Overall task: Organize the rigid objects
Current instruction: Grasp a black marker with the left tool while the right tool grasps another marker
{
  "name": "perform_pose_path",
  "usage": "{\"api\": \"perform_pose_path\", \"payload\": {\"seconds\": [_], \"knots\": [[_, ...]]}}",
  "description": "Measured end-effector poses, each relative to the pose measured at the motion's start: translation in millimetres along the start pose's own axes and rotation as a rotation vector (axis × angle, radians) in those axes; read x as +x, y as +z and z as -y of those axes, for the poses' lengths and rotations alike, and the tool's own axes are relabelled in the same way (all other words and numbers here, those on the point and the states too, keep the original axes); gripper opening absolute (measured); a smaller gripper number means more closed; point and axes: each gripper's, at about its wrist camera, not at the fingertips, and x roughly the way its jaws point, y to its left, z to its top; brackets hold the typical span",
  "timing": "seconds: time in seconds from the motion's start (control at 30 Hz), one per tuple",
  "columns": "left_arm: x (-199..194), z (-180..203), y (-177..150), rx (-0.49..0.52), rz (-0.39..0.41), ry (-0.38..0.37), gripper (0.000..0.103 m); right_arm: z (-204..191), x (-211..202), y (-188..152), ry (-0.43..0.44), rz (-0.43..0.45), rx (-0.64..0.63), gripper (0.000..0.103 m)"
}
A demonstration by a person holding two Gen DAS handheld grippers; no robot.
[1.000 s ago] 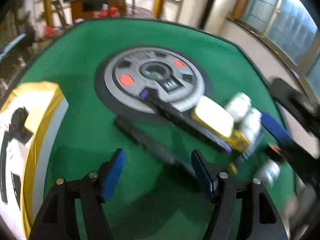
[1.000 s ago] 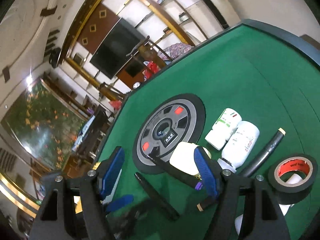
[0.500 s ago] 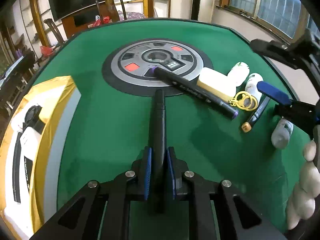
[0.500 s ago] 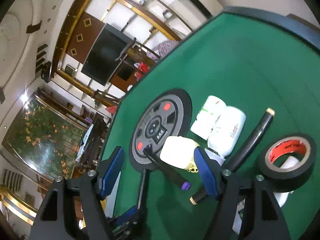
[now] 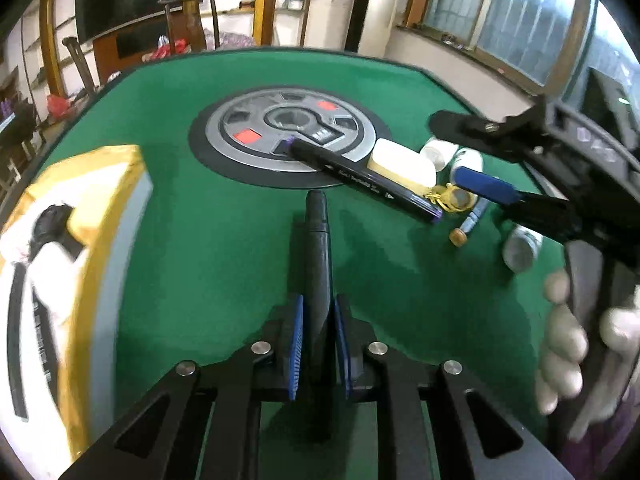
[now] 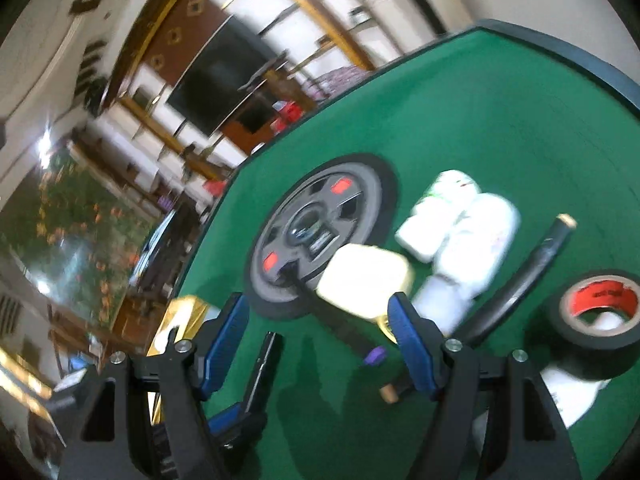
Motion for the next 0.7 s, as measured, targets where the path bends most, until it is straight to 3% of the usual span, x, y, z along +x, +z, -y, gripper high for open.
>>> {"api": "perform_pose_path", "payload": {"seconds": [0.13, 0.3, 0.5, 0.57, 0.7], "knots": [[-9.0, -16.3, -9.4, -0.027, -0.029, -0.061, 0.014, -33.2, 14.8, -8.4, -0.004, -0.079, -0.143, 0.071], [5.8, -23.7, -5.4, -0.061, -0.069, -0.124, 0.014, -62.7, 55.0, -17.1, -0.182, -0.211, -0.332, 0.071], [10.3, -24.7, -1.9, -0.056, -0.058, -0.140, 0.015, -67.3, 79.6, -4.2, -0.292, -0.270, -0.398, 0.069], [7.4, -22.1, -5.0, -0.033, -0.038, -0.126, 0.015, -65.8, 90.1, -0.2, -0.323, -0.305, -0.406, 0.061], [6.3, -18.9, -7.1, -0.022, -0.020, -0.107, 0.015, -60.5, 100.3, 3.0, -0.414, -0.335, -0.417, 0.029]]}}
